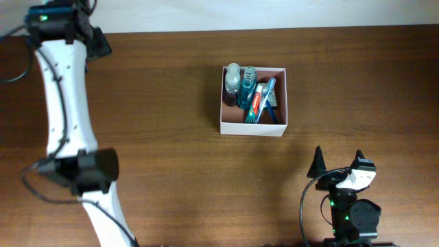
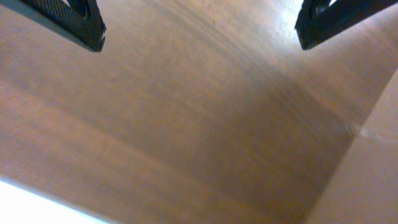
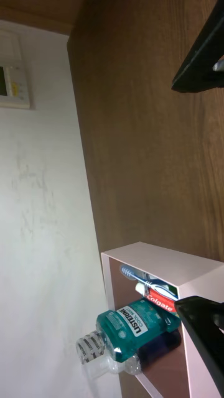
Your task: Pack container
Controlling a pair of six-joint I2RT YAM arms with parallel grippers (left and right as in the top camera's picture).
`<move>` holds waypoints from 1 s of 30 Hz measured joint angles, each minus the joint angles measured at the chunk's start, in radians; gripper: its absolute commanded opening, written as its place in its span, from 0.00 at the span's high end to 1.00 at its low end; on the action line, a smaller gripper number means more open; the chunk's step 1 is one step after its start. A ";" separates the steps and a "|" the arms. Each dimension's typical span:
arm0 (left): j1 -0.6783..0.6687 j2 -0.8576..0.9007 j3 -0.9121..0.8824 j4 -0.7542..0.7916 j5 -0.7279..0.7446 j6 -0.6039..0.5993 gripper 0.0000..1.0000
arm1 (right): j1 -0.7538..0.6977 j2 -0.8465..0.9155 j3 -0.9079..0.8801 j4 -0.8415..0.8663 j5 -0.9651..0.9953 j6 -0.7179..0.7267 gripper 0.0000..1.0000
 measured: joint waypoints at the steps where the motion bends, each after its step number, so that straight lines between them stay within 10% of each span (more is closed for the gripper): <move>1: 0.000 -0.049 -0.042 0.029 0.000 0.000 0.01 | 0.000 0.000 0.000 0.000 0.000 0.000 0.02; 30: 0.000 -1.221 -1.627 1.075 0.092 -0.004 0.01 | 0.000 0.000 0.000 -0.002 -0.004 0.000 0.01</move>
